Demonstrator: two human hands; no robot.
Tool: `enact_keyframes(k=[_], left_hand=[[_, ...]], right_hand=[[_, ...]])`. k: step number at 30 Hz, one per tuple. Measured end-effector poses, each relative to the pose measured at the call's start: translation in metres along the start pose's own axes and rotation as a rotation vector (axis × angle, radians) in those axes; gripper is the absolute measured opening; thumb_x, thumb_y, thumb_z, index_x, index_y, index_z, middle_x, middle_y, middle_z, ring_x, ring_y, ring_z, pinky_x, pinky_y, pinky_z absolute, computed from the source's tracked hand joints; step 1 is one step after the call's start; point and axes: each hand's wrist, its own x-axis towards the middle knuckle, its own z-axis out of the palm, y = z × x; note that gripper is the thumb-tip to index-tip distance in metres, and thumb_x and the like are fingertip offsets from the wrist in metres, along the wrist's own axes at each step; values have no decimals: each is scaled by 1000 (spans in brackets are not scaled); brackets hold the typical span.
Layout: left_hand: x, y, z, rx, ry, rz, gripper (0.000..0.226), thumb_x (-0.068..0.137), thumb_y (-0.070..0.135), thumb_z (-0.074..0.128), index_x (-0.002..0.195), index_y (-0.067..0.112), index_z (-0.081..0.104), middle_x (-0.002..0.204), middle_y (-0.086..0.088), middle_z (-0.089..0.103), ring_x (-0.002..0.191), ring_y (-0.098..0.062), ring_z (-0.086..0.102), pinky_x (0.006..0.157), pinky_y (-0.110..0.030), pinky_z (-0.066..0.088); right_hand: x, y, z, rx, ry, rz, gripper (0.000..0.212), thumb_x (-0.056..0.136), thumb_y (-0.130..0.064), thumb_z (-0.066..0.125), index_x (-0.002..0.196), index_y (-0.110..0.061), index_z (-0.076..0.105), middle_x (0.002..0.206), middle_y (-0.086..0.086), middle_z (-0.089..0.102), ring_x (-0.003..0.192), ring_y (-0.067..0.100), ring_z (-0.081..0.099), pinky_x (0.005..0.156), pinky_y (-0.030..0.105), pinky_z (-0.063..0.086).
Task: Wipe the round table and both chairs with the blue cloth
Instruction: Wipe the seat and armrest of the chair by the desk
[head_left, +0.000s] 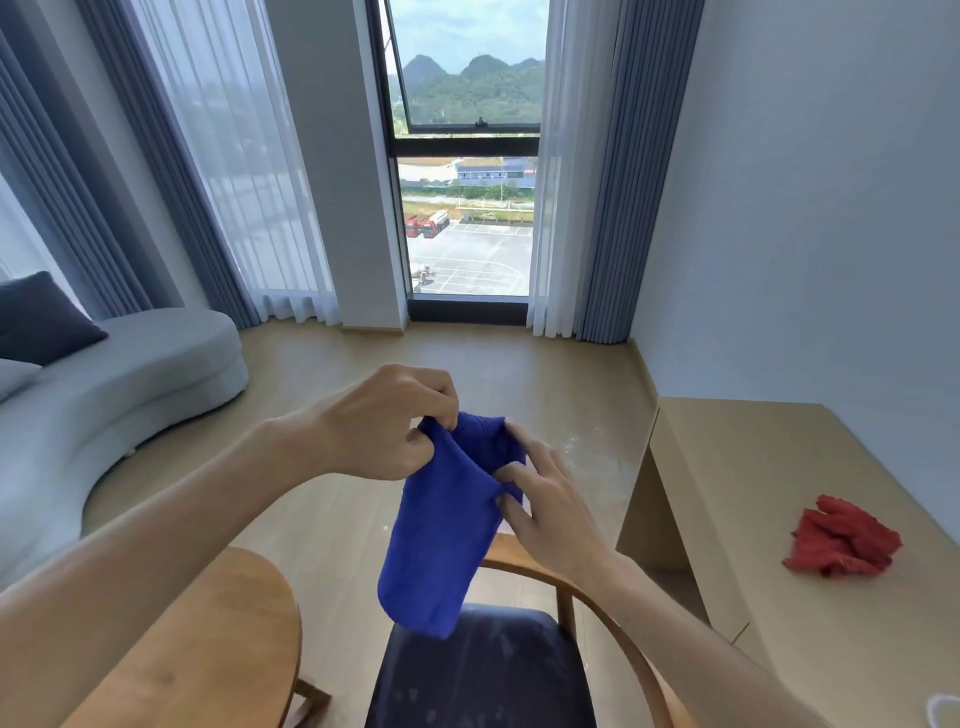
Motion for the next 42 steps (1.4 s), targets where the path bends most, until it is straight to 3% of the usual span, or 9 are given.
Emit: enact_keyframes(k=[3,7,11,15,20,25,33,38,42], left_hand=[[1,6,1,-46,-38,27,21,63,6,42,67,23,54,85,8,59,75,-12,54,66,-18,45],[-3,10,4,-45,-87,75,17,61,4,41,64,14,54,81,7,58,69,-11,51,61,-15,41],[-12,14,3,-43,-101,114,15,60,2,40,62,13,51,78,4,57,65,-14,47,59,-21,41],[-15,18,5,-17,-154,157,15,60,2,40,63,8,54,77,2,56,64,-16,45,57,-20,39],[-19,16,4,-23,-183,135,15,60,3,39,63,8,53,77,3,54,63,-16,46,57,-25,41],[-27,2,2,-30,-159,42,16,61,7,38,64,9,54,76,6,54,64,-17,48,55,-26,41],[-34,-24,11,-42,-68,-116,16,65,16,43,67,14,59,74,9,55,68,-15,53,58,-28,48],[-29,-19,22,-23,10,-173,31,76,47,56,68,17,55,73,12,49,61,-12,50,57,-19,43],[-25,-20,35,-25,91,-233,33,81,33,71,62,21,48,78,13,47,61,-8,47,57,-14,39]], right_hand=[[7,3,-9,29,-126,-3,9,91,-14,56,95,-18,63,160,-6,15,146,21,15,117,42,19],[14,11,-21,230,-356,-104,13,76,-13,58,84,-15,68,143,-10,45,135,16,36,109,49,33],[12,10,-34,442,-563,-4,14,68,-14,62,77,-14,72,152,-21,28,140,6,25,113,37,24],[12,1,-34,575,-688,-39,12,68,-1,60,75,-2,69,139,-18,43,131,13,40,111,49,33],[13,-2,-34,490,-612,-31,12,65,-20,63,74,-23,71,114,-5,53,110,16,51,101,45,44],[14,8,-47,265,-446,-104,23,70,-30,57,83,-19,72,103,-5,53,98,13,52,84,26,51],[24,1,-78,15,-341,-156,12,86,-10,46,87,-20,52,86,-8,62,75,9,57,66,16,44],[29,0,-90,-56,-365,-100,19,92,-4,39,89,-22,45,80,-14,55,71,7,55,63,18,42],[32,-1,-93,-54,-349,-63,20,93,-3,37,90,-21,44,78,-16,54,70,7,55,62,17,41]])
